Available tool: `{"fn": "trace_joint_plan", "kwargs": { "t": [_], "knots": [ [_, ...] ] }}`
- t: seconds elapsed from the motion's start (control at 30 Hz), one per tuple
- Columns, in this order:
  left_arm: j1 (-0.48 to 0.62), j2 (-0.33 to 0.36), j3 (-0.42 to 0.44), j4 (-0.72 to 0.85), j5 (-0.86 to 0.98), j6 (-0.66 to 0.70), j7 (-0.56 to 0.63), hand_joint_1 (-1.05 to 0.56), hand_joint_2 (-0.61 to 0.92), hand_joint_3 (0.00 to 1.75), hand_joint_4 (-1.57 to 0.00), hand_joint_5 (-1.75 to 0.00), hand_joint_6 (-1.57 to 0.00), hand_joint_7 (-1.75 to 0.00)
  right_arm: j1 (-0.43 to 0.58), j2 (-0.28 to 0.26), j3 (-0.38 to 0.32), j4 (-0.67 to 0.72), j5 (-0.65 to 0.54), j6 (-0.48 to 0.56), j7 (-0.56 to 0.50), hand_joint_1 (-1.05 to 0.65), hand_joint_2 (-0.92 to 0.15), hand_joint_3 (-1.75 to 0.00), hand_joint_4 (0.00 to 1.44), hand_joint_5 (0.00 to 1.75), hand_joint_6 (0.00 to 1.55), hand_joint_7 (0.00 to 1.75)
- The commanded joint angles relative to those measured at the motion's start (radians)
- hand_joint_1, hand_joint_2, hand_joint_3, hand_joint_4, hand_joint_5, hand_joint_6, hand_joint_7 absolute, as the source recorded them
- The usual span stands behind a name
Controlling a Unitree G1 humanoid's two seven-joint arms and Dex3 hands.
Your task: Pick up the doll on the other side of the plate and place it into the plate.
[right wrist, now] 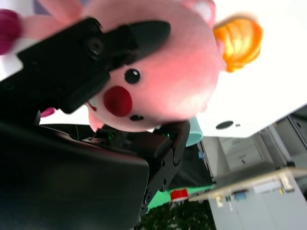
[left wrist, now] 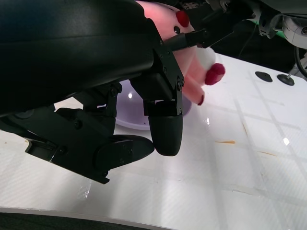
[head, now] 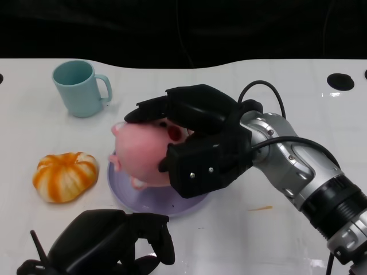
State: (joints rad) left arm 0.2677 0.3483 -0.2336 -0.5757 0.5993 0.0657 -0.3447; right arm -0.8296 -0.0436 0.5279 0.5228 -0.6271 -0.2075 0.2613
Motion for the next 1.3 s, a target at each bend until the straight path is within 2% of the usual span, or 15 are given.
{"fn": "trace_joint_plan", "kwargs": {
  "t": [0.03, 0.17, 0.27, 0.47, 0.67, 0.83, 1.07, 1.13, 1.3],
  "knots": [
    [-0.001, 0.007, 0.008, -0.01, -0.001, 0.003, 0.001, -0.2, 0.69, 0.71, -0.76, -1.35, -0.78, -1.09, -0.023, -0.022, 0.005, -0.031, -0.005, 0.007, 0.029, -0.87, -0.92, -0.15, 0.01, 0.4, 0.17, 0.0],
    [-0.001, 0.01, 0.008, -0.004, -0.001, 0.001, 0.002, -0.2, 0.7, 0.7, -0.76, -1.35, -0.78, -1.09, -0.012, -0.026, -0.007, -0.052, 0.011, 0.013, 0.055, -0.95, -0.92, -0.15, 0.0, 0.18, 0.05, 0.01],
    [-0.002, 0.01, 0.009, -0.006, -0.002, 0.006, -0.003, -0.2, 0.7, 0.69, -0.76, -1.35, -0.78, -1.08, -0.001, -0.031, -0.013, -0.074, 0.019, 0.015, 0.063, -0.98, -0.92, -0.15, 0.0, 0.09, 0.01, 0.0],
    [-0.002, 0.009, 0.009, -0.006, -0.006, 0.009, -0.004, -0.21, 0.71, 0.68, -0.76, -1.34, -0.78, -1.08, 0.029, -0.064, -0.033, -0.16, 0.049, 0.033, 0.103, -0.99, -0.92, -0.16, 0.0, 0.03, 0.0, 0.0],
    [-0.005, 0.013, 0.01, -0.005, -0.007, 0.006, -0.003, -0.21, 0.71, 0.67, -0.76, -1.35, -0.79, -1.08, 0.078, -0.124, -0.072, -0.24, 0.095, 0.014, 0.132, -0.97, -0.92, -0.18, 0.03, 0.06, 0.03, 0.02],
    [-0.006, 0.018, 0.014, -0.003, -0.01, -0.002, -0.001, -0.22, 0.72, 0.67, -0.75, -1.32, -0.79, -1.07, 0.147, -0.172, -0.118, -0.297, 0.165, -0.008, 0.156, -0.89, -0.92, -0.12, 0.07, 0.12, 0.07, 0.04],
    [-0.009, 0.023, 0.016, -0.003, -0.008, 0.004, -0.005, -0.22, 0.72, 0.65, -0.76, -1.32, -0.79, -1.06, 0.247, -0.23, -0.17, -0.388, 0.239, -0.014, 0.177, -0.9, -0.92, -0.14, 0.08, 0.19, 0.09, 0.05],
    [-0.011, 0.027, 0.017, -0.001, -0.009, 0.0, -0.005, -0.22, 0.73, 0.66, -0.76, -1.34, -0.79, -1.07, 0.291, -0.258, -0.196, -0.422, 0.267, -0.02, 0.19, -0.88, -0.92, -0.13, 0.02, 0.34, 0.1, 0.05],
    [-0.013, 0.032, 0.023, 0.004, -0.014, -0.002, -0.006, -0.2, 0.71, 0.67, -0.75, -1.35, -0.78, -1.07, 0.379, -0.308, -0.244, -0.502, 0.318, 0.003, 0.22, -0.83, -0.92, -0.16, 0.0, 0.45, 0.11, 0.06]
  ]
}}
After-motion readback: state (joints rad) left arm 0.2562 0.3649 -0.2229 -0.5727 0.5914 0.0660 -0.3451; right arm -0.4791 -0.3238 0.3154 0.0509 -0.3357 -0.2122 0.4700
